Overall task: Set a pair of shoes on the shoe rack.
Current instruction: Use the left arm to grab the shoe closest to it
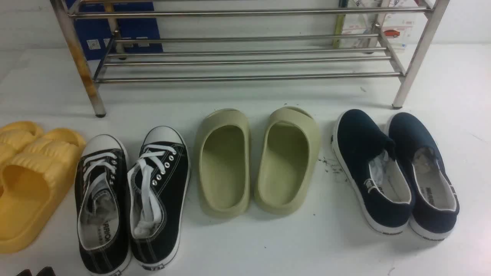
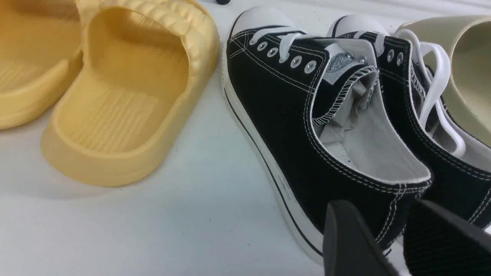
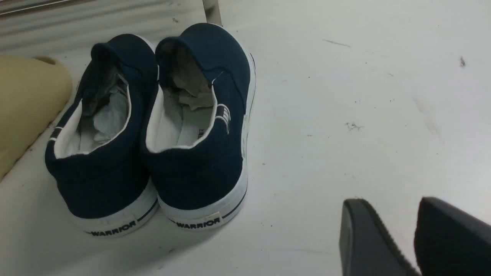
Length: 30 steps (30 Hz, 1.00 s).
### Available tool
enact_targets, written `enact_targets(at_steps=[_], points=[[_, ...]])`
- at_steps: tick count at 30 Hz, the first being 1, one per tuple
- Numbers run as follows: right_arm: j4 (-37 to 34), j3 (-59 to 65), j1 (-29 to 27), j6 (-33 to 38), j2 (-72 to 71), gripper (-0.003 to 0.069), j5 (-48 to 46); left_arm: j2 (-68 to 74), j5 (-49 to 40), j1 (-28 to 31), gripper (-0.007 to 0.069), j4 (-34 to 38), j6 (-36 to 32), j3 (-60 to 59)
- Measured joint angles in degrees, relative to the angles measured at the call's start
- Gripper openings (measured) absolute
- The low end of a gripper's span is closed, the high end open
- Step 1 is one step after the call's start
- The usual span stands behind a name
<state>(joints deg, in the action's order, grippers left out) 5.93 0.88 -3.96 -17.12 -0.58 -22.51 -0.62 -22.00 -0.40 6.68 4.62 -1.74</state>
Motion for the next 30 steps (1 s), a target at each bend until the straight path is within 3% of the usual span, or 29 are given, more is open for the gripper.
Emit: enact_targets(at_steps=[20,23,26,27,30], points=[[0.0,0.0,0.0,0.0,0.0,0.0236,0.0,0.0,0.3,0.0,0.0239,1.7,1.1,0.0],[0.0,0.0,0.0,0.0,0.0,0.0236,0.0,0.0,1.8,0.0,0.0239,8.3,4.5,0.0],[0.0,0.0,0.0,0.0,0.0,0.0236,0.0,0.0,4.4,0.0,0.0239,24.3,14.3,0.0],[0.0,0.0,0.0,0.0,0.0,0.0236,0.0,0.0,4.5,0.0,0.0239,25.4,14.3,0.0],[0.0,0.0,0.0,0.0,0.0,0.0236,0.0,0.0,5.0,0.0,0.0239,42.9,24.6,0.0]])
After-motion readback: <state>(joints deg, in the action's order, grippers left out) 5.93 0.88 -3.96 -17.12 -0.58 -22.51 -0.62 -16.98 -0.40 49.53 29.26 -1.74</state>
